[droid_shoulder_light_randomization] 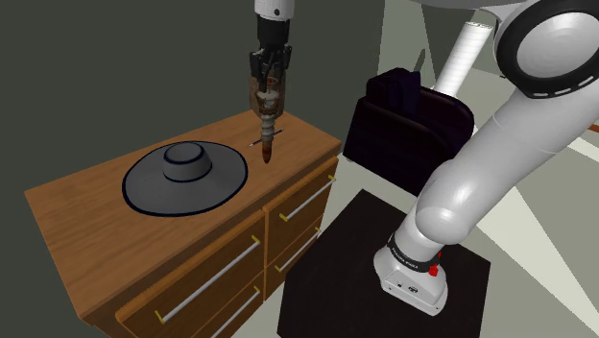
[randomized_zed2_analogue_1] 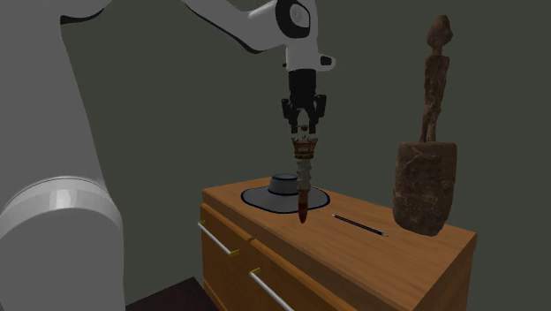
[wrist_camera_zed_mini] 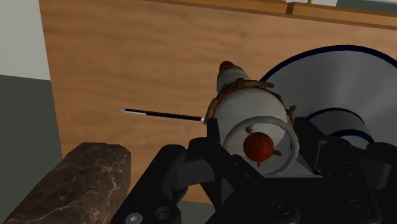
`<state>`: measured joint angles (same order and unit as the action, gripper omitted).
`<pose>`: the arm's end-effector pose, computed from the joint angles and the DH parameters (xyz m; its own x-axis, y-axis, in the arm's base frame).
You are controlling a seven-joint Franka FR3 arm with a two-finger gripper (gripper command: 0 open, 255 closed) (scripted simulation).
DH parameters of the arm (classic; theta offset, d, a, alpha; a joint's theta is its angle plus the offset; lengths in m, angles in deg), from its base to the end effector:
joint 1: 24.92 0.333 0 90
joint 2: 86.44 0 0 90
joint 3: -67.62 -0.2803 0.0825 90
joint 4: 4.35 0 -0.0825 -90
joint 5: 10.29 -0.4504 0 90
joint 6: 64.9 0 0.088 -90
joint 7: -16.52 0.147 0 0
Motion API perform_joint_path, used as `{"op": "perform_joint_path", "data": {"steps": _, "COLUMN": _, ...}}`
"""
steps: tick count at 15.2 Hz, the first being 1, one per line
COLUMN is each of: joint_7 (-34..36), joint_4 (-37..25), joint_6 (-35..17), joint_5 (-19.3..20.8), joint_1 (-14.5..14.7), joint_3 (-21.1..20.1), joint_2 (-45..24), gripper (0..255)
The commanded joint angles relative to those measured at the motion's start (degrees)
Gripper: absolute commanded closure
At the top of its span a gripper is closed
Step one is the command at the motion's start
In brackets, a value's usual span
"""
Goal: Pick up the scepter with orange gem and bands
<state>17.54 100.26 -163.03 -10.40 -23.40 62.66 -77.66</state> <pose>0.5851 0.0685 0.5152 0.9947 0.0943 0.0398 0.0940 -0.9955 0.0106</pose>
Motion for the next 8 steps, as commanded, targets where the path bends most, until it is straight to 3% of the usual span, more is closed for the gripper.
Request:
{"op": "perform_joint_path", "data": {"steps": 1, "joint_7": -0.02, "joint_4": -0.90, "joint_6": 0.81, "joint_5": 0.02, "joint_1": -0.02, "joint_3": 0.02, "joint_2": -0.15, "gripper": 255}}
{"op": "perform_joint_path", "data": {"steps": 8, "joint_7": 0.01, "joint_4": -7.65, "joint_6": 6.40, "joint_5": 0.12, "joint_1": -0.03, "joint_3": 0.00, "joint_2": -1.31, "gripper": 255}}
